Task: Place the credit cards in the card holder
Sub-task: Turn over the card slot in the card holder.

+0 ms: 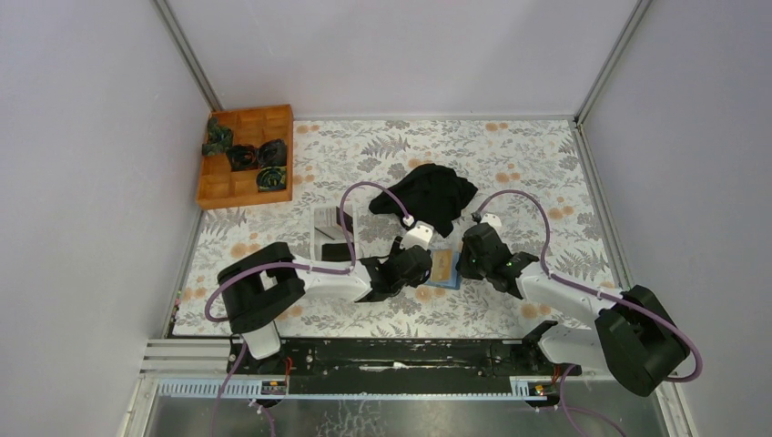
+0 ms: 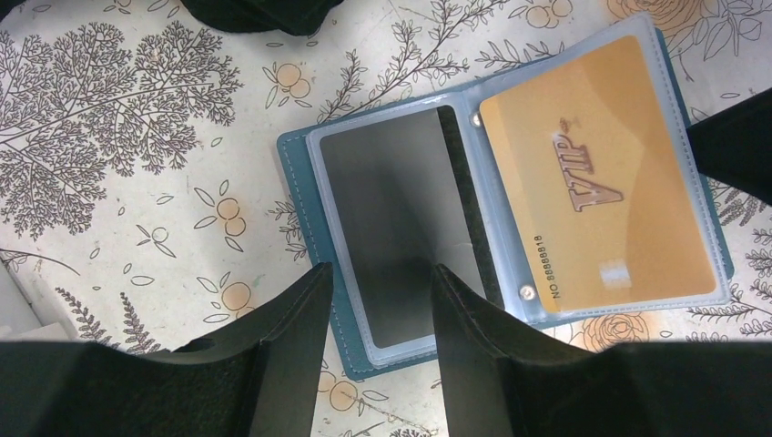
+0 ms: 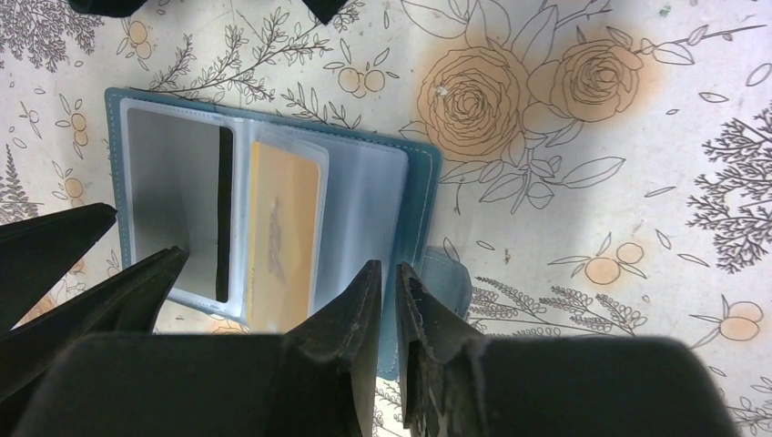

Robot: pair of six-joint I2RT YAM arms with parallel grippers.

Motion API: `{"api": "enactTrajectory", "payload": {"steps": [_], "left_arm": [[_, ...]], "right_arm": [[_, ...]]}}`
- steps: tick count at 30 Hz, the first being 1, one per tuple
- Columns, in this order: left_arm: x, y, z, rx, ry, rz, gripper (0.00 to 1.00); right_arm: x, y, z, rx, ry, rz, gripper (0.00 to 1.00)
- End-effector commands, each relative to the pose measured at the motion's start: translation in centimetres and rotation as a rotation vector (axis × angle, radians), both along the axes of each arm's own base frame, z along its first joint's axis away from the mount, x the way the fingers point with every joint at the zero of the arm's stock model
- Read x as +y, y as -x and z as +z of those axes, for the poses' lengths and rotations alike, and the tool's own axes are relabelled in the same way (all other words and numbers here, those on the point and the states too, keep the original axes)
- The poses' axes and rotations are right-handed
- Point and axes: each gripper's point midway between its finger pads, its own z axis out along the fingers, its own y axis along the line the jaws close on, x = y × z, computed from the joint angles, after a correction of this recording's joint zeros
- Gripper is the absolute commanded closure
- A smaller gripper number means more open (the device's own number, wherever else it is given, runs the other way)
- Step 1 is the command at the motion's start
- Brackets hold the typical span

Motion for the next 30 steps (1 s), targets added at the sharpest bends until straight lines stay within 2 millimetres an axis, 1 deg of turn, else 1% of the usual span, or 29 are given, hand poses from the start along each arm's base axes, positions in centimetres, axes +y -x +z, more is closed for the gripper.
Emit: {"api": "enactTrajectory", "payload": {"steps": [1, 11, 16, 24, 30], "left_arm": [[-0.1, 0.0, 0.3, -0.017, 0.023, 0.019, 0.49], [-0.1, 0.2, -0.1, -0.007, 0.020, 0.016, 0.49], [-0.2, 0.3, -0.4, 0.000, 0.019, 0.013, 0.49], [-0.3, 0.4, -0.6, 0.008, 0.020, 0.009, 0.49], [-0.1, 0.4, -0.8, 0.012, 0.017, 0.012, 0.49]], "right_arm": [[1.8, -1.1, 1.2, -0.038, -0.047, 0.026, 0.82], [2.1, -0.6, -0.1, -0.009, -0.049, 0.031, 0.82], [2.5, -0.4, -0.5, 0.003, -0.064, 0.040, 0.82], [3.2, -0.6, 0.8, -0.035, -0.095, 0.056, 0.82], [3.7, -0.7, 1.8, -0.062, -0.111, 0.070, 0.92]]}}
